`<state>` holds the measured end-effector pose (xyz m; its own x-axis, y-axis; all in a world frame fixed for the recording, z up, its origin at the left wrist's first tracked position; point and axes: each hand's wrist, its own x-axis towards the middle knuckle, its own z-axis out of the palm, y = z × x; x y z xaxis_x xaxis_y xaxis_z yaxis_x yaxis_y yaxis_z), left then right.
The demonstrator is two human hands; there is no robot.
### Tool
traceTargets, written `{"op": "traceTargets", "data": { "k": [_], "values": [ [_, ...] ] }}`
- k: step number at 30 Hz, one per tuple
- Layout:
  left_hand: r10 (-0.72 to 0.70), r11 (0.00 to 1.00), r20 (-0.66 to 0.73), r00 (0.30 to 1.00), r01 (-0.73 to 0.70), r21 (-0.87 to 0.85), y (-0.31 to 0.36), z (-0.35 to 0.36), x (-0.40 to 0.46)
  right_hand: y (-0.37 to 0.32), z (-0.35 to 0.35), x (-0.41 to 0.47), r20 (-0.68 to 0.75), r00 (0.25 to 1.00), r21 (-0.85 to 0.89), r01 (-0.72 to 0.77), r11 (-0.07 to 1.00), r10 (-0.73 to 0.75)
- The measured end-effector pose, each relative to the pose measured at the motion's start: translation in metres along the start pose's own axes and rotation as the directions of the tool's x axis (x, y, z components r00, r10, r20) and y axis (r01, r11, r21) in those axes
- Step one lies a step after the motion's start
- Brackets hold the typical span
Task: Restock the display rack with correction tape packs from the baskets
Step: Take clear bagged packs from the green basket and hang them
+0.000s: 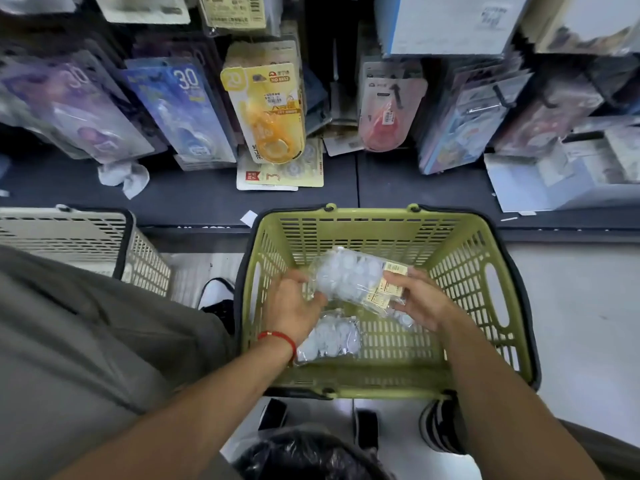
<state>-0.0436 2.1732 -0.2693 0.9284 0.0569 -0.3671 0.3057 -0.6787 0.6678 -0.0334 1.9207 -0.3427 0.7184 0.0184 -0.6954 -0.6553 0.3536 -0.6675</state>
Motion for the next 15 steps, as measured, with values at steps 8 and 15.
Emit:
{"op": "traceTargets", "data": {
  "k": [8, 15],
  "values": [
    [-0.354, 0.417, 0.244, 0.903, 0.386, -0.823, 0.015, 0.026, 0.000, 0.002, 0.027, 0.000, 0.295, 0.951, -0.156, -0.051, 0.986, 0.096],
    [-0.302, 0.713, 0.086, 0.949, 0.285, -0.641, -0.013, 0.009, 0.009, 0.030, 0.033, 0.060, -0.352, 0.917, -0.718, -0.137, 0.682, -0.187]
  ]
}}
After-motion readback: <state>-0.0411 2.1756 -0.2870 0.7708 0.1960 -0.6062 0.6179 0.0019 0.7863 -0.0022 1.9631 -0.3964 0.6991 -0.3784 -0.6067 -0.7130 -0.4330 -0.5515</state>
